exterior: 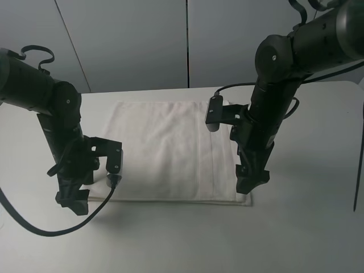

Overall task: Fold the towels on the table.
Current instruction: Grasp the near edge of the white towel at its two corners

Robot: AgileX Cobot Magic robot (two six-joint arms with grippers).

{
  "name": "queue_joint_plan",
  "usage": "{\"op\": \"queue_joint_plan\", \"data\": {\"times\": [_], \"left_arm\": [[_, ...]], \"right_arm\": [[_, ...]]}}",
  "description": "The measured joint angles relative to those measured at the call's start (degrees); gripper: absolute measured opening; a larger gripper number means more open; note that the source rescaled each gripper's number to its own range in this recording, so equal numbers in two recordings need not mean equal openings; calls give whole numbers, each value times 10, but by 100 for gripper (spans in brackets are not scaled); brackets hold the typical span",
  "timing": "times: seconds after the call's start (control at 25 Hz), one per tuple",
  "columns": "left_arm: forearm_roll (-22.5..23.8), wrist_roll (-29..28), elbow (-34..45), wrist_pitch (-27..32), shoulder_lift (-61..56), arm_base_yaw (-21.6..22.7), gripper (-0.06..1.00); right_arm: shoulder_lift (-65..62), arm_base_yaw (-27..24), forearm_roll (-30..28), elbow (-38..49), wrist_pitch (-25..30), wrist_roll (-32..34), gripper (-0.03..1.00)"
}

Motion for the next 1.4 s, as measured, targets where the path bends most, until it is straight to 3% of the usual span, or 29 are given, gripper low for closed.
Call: {"op": "queue_joint_plan", "data": {"times": [0.72, 1.4], "left_arm": [[2, -1, 0, -5, 2, -2, 98], [2, -2, 0, -9, 2, -2, 98]], "right_arm": [[62, 46, -16, 8, 11, 3, 100], [56, 55, -46, 47, -56, 29, 100]]}}
